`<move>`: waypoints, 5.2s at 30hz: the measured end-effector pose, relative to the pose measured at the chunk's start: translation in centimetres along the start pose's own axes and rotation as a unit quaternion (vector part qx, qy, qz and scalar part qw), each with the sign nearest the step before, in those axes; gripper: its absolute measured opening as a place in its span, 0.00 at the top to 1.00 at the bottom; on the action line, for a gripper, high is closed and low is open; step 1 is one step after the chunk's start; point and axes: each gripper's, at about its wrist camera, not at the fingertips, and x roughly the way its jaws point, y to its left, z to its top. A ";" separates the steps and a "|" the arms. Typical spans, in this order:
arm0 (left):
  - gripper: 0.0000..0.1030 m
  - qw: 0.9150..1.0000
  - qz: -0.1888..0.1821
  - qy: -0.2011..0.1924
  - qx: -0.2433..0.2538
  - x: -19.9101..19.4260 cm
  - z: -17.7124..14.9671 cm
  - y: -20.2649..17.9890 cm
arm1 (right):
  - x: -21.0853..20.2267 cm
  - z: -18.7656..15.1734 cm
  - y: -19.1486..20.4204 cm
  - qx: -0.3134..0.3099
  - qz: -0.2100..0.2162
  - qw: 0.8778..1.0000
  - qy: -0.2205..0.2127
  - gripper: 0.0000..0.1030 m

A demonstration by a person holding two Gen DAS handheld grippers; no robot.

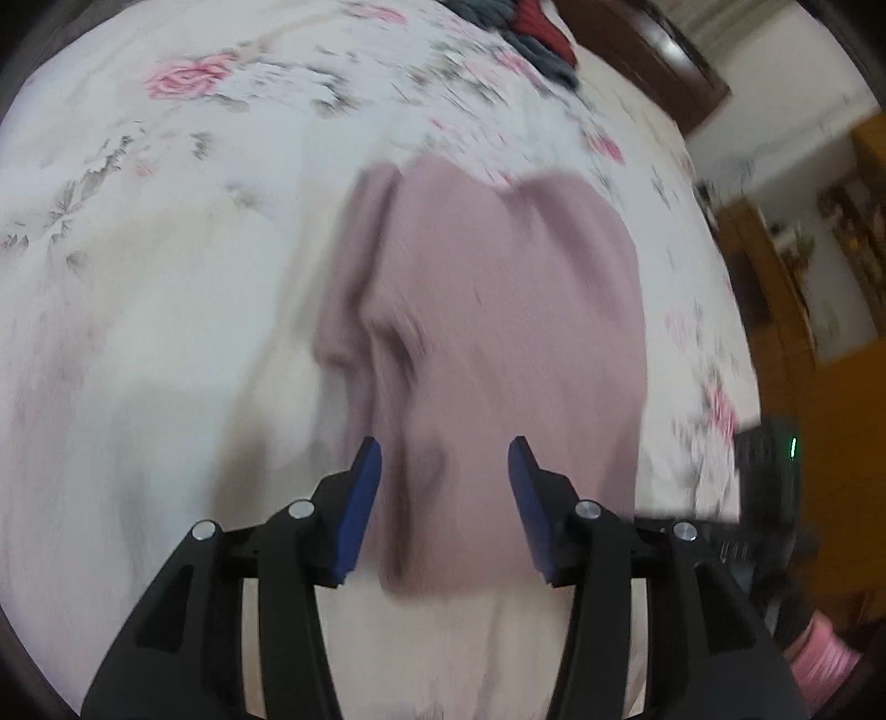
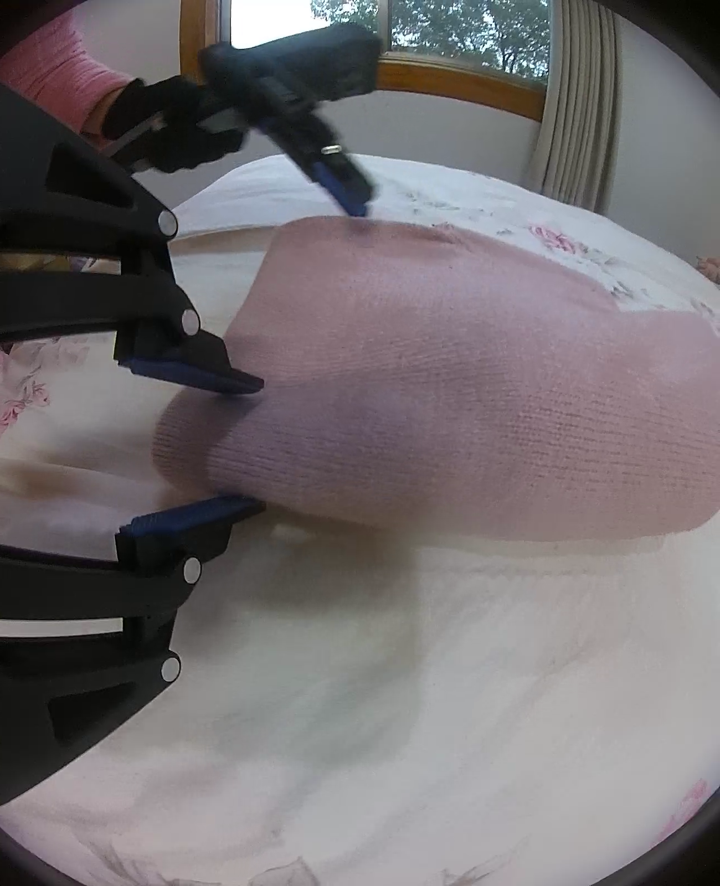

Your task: Fold small clothes

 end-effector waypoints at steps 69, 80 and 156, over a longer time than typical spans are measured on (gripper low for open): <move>0.29 0.996 -0.051 0.014 -0.076 4.0 7.9 6.7 | -5.0 3.5 -2.0 0.032 0.029 0.995 -0.087 0.45; 0.23 0.989 -0.131 0.041 -0.051 8.3 9.1 6.4 | -1.8 6.9 -2.7 0.045 0.097 0.992 -0.069 0.34; 0.40 0.992 -0.083 0.043 0.083 7.5 -14.7 -18.1 | -15.8 -17.1 -18.3 0.042 0.073 0.994 -0.073 0.70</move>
